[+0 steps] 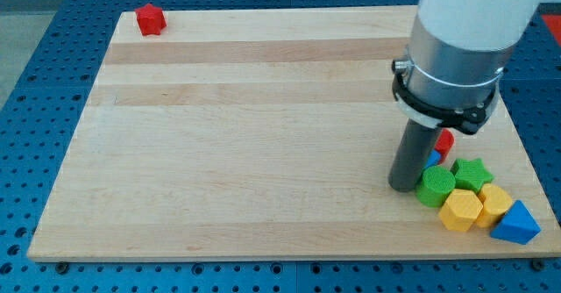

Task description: Push the red circle to the right of the blue cube

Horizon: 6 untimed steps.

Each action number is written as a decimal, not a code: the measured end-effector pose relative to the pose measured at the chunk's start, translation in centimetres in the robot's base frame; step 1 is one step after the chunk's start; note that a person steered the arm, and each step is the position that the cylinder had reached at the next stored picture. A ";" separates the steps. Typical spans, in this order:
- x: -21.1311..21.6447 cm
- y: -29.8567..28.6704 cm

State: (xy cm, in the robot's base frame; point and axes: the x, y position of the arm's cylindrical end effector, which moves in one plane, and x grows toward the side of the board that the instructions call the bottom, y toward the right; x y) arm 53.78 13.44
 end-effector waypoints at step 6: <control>-6.5 5.0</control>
